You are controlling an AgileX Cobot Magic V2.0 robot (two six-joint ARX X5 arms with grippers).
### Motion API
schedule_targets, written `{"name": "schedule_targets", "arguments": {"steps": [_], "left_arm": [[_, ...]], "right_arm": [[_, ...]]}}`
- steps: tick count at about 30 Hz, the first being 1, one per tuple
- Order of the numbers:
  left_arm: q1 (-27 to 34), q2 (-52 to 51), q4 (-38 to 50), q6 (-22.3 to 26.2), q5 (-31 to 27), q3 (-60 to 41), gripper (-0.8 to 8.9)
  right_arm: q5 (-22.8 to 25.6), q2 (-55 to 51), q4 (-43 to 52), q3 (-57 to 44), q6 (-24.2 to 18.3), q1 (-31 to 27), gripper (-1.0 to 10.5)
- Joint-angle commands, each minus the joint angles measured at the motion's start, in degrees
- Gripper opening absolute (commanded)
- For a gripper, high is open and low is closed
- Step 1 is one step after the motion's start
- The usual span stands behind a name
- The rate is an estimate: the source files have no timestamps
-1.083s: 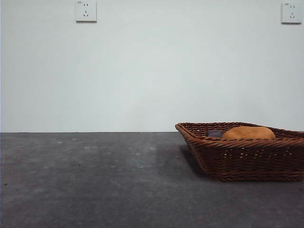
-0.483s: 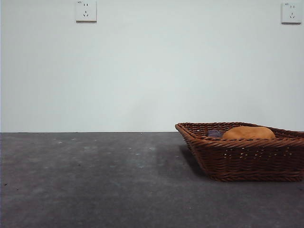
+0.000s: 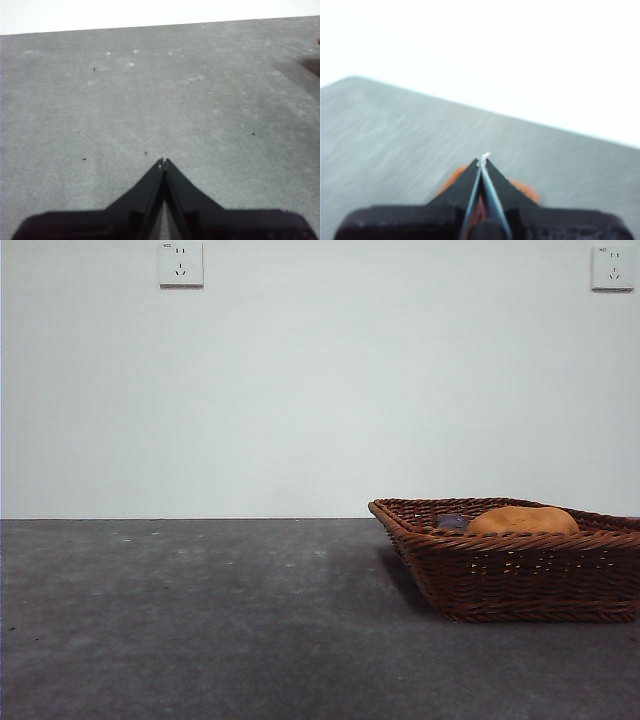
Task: Help me put the vegetables on the table into the basket
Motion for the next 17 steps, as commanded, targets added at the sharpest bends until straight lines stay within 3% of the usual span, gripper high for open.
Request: {"name": "schedule_targets", "arguments": {"steps": [1,3,9,17], "left_arm": [[0.09,0.02,0.46,-0.33,0.02,-0.59,-0.04],[0.09,0.02,0.46,-0.33,0.0,-0.59,-0.04],[0.09,0.02,0.46,-0.33,0.0,-0.59,-0.04],[0.09,0.02,0.46,-0.33,0.0,-0.59,-0.04]], "right_arm": [[2.71,-6.73,7.52,-13.4,0.79,-2.78,0.0],[3.45,-13.29,13.46,-24.22,0.81,-5.22,0.0],[4.11,-26.32,19.32,-41.55,1.03,-7.8,0.0],[6.45,-37.7,19.39,-54.38,3.17,-7.8,0.0]]}}
